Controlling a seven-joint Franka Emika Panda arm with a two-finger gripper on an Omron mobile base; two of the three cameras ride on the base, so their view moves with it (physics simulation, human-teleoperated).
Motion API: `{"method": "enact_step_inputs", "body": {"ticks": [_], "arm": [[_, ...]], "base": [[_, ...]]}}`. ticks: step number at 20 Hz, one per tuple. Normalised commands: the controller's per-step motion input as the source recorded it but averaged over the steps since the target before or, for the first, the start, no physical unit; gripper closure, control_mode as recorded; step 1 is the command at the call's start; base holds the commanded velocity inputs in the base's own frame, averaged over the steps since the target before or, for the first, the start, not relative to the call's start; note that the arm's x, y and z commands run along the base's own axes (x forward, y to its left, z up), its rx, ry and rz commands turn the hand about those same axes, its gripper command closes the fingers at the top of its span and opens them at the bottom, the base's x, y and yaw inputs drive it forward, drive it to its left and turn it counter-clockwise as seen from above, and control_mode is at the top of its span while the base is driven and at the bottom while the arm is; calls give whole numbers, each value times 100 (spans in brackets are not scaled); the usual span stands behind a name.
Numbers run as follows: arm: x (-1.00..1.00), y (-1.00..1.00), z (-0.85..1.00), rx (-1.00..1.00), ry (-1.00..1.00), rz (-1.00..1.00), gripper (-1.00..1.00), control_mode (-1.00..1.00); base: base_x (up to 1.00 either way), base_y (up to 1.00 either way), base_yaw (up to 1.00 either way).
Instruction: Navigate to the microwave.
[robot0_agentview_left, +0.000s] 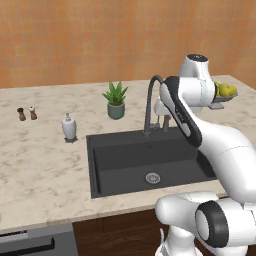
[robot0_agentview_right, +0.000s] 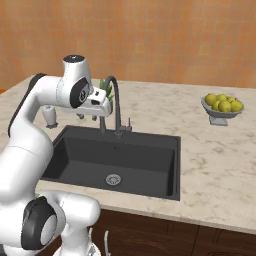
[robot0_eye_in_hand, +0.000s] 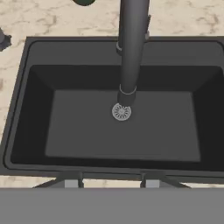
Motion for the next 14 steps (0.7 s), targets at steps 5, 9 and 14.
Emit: {"method": "enact_step_inputs", "body": {"ticks": [5,9,14], "arm": [[-50,-11,-7,0,0,0,-100,-100],[-69,-8,-18,0,0,0,-100,-100],[-40,0,-31,-2,0,0,-100,-100]], "base": [[0,0,0],[0,0,0],[0,0,0]]}}
